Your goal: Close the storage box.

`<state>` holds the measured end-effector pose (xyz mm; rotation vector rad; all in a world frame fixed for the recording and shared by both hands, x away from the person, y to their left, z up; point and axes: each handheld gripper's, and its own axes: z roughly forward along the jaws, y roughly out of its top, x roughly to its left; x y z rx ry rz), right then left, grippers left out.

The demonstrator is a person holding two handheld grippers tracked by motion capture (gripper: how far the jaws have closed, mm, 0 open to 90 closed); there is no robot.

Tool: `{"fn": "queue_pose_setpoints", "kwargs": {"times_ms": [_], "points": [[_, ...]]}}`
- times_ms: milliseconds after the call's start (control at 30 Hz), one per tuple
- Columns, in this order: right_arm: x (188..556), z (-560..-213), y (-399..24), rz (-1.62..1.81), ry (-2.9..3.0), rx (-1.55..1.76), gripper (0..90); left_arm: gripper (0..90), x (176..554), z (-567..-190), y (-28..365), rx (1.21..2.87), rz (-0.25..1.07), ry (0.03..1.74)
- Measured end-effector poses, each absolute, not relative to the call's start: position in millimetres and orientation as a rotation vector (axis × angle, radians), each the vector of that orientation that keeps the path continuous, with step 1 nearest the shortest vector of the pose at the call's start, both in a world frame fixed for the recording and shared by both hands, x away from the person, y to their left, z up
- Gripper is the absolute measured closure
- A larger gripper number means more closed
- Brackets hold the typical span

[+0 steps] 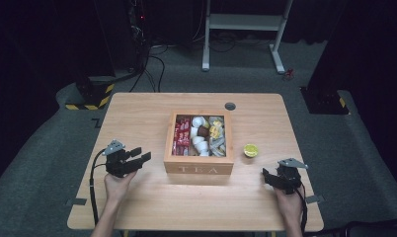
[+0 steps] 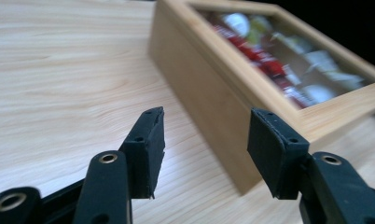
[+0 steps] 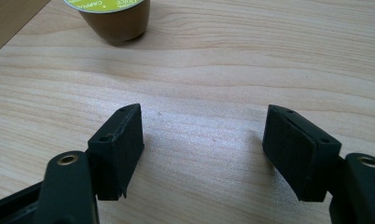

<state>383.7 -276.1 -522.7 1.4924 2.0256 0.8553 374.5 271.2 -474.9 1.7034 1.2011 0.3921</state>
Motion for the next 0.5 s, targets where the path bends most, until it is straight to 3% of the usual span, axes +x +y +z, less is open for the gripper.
{"fn": "queue_pose_setpoints", "kwargs": {"times_ms": [500], "points": [[384,-523,-276,0.855,2.026,1.492,28.9,45.1,377,-503,285,1.751,0.499,1.329]]}}
